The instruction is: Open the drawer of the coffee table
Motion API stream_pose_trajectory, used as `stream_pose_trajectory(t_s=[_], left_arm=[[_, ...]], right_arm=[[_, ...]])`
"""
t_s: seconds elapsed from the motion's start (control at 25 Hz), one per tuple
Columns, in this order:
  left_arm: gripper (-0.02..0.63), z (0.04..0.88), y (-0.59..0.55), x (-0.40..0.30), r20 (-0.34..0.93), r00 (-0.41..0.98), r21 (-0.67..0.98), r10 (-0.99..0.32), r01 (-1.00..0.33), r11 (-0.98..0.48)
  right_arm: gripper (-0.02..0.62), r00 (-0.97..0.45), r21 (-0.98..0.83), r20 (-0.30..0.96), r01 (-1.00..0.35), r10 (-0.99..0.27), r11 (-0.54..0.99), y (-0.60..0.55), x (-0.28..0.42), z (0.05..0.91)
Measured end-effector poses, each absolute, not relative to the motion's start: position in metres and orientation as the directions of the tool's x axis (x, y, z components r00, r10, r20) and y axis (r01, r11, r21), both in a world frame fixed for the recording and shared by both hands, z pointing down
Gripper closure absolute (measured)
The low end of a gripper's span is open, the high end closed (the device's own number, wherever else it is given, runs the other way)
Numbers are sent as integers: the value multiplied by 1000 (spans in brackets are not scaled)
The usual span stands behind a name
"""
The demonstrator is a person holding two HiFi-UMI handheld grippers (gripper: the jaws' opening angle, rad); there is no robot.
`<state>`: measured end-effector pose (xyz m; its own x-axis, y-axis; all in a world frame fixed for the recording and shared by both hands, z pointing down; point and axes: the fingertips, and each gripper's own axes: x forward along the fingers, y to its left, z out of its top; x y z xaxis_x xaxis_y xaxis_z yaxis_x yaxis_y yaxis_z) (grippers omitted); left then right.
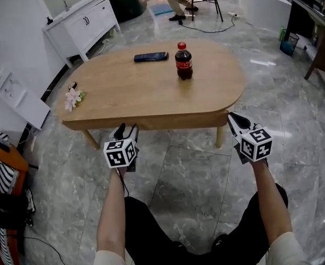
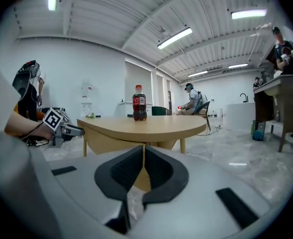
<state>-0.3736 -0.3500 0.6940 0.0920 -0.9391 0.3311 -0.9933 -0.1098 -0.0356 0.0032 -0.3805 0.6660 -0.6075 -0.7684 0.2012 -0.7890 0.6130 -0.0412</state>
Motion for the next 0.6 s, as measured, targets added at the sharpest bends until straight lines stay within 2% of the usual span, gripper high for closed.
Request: stream_pose_trajectory(t_s=[0.2, 0.4, 0.6], left_arm=[[364, 696, -356, -374, 355, 129, -17, -926, -989, -145], [344, 693, -363, -365, 348, 185, -12, -919, -979, -201], [344, 696, -363, -365, 332, 225, 42, -916, -974, -224]], right_arm=[[575, -617, -36, 240, -777, -749, 629, -375, 14, 681], [467, -643, -12, 278, -745, -714, 667, -375, 15, 693], [391, -646, -35, 242, -751, -724, 659, -379, 13, 688]])
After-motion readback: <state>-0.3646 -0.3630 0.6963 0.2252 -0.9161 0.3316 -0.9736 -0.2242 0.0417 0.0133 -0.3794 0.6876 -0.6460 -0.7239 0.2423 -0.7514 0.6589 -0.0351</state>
